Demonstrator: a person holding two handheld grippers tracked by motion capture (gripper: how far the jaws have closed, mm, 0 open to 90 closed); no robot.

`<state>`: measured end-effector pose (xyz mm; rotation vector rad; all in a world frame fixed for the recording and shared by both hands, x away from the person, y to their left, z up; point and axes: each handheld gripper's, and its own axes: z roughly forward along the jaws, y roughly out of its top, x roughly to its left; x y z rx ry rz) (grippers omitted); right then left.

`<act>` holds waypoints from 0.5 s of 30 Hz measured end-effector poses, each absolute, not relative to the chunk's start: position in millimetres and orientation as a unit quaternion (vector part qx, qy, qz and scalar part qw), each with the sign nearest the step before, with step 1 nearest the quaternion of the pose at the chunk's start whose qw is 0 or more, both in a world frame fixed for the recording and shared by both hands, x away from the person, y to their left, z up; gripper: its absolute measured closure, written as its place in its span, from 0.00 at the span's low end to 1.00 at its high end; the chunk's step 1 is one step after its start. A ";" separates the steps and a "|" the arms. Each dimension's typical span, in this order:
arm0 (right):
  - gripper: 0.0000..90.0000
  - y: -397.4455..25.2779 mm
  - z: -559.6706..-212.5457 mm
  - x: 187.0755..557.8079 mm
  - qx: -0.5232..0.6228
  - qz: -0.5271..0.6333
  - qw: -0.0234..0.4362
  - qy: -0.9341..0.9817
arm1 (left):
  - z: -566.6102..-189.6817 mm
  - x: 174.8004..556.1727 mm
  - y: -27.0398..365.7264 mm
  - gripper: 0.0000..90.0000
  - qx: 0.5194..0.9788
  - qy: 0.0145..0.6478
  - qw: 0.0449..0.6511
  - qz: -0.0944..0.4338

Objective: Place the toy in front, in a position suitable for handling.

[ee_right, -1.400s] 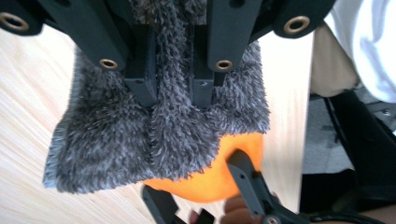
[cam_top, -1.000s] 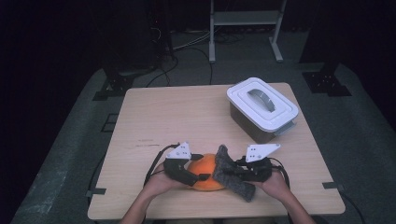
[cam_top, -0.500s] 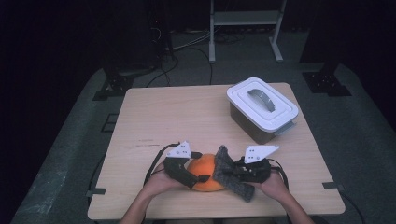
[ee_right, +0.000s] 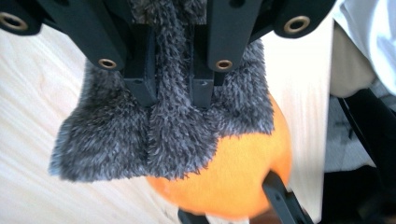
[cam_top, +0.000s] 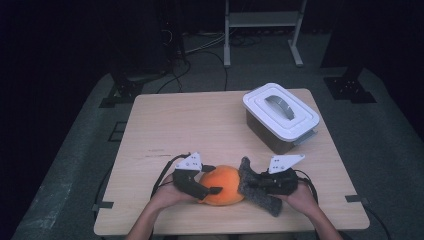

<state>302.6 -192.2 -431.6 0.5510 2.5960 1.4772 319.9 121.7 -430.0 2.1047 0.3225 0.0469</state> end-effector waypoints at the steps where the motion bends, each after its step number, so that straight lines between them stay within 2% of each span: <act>1: 0.83 -192.2 -428.3 301.3 0.178 0.498 0.052 0.847 | -430.0 319.7 121.7 0.25 0.864 0.132 0.485 0.020; 4: 0.83 -186.2 -420.0 298.8 0.171 0.534 0.042 0.827 | -430.3 319.1 118.0 0.25 0.864 0.128 0.486 0.021; 8: 0.83 -169.5 -425.4 298.7 0.155 0.519 0.046 0.839 | -429.4 318.1 118.4 0.23 0.866 0.127 0.484 0.020; 12: 0.83 -176.7 -428.5 300.4 0.156 0.503 0.052 0.848 | -425.5 319.6 120.5 0.19 0.861 0.134 0.491 0.014; 15: 0.83 -187.2 -432.1 302.5 0.169 0.484 0.055 0.857 | -426.6 319.1 119.8 0.23 0.861 0.136 0.490 0.017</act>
